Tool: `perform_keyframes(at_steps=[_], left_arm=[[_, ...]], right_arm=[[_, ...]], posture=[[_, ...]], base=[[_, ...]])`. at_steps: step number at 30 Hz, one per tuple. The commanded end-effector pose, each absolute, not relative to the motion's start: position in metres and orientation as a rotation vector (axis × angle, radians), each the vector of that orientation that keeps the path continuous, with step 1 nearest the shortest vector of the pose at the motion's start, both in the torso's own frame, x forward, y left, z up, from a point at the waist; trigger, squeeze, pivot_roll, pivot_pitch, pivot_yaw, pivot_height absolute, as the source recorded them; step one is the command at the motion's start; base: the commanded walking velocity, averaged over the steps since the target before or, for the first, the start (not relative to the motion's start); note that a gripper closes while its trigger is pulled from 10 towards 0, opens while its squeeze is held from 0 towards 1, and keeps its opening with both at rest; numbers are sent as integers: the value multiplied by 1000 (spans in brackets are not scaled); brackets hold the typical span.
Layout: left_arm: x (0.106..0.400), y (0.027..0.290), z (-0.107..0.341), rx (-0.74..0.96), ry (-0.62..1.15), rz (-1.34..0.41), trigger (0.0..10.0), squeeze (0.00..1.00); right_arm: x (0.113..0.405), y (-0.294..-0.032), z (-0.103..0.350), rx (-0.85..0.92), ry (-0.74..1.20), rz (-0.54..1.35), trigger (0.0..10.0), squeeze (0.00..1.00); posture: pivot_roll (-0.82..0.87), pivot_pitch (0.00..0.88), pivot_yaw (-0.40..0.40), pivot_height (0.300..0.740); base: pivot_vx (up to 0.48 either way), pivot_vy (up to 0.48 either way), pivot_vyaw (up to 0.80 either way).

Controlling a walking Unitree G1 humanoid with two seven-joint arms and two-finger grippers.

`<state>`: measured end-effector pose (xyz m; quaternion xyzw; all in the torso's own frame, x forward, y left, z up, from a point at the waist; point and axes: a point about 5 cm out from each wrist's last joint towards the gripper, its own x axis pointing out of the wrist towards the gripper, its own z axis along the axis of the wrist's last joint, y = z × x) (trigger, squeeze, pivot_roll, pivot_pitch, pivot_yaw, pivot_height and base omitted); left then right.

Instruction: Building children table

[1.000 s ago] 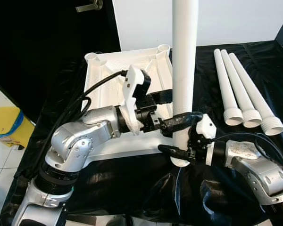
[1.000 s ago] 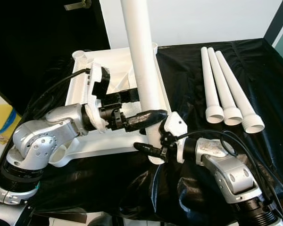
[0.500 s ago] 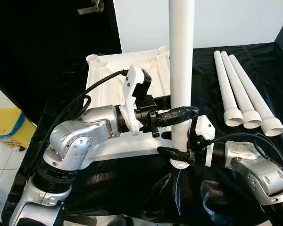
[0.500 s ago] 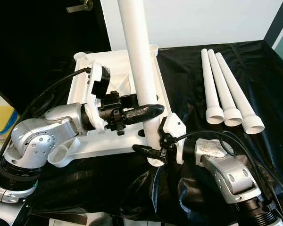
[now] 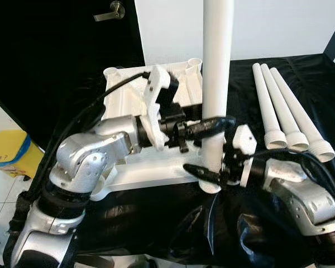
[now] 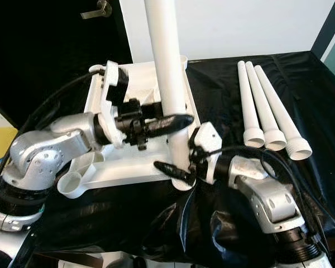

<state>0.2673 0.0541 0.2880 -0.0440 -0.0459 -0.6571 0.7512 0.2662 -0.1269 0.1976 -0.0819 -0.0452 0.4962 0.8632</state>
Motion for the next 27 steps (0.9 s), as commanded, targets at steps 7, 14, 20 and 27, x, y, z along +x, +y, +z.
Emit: perform_keyframes(at_steps=[7, 14, 20, 27], left_arm=[[291, 60, 313, -210, -123, -1283, 10000, 0], [298, 58, 320, -161, -147, -1158, 10000, 0], [303, 53, 324, -154, -162, -1052, 10000, 0], [301, 46, 325, -156, -173, -999, 10000, 0]], right_arm=[[284, -134, 207, -161, -161, 862, 10000, 1000], [300, -142, 213, -137, -197, 662, 10000, 0], [308, -141, 215, -121, -226, 554, 10000, 0], [314, -135, 214, -102, -240, 480, 10000, 0]], posture=[[-53, 94, 60, 740], [-49, 103, 58, 740], [-53, 107, 52, 740], [-52, 98, 51, 740]], base=[[0, 0, 0], [0, 0, 0], [0, 0, 0], [0, 0, 0]])
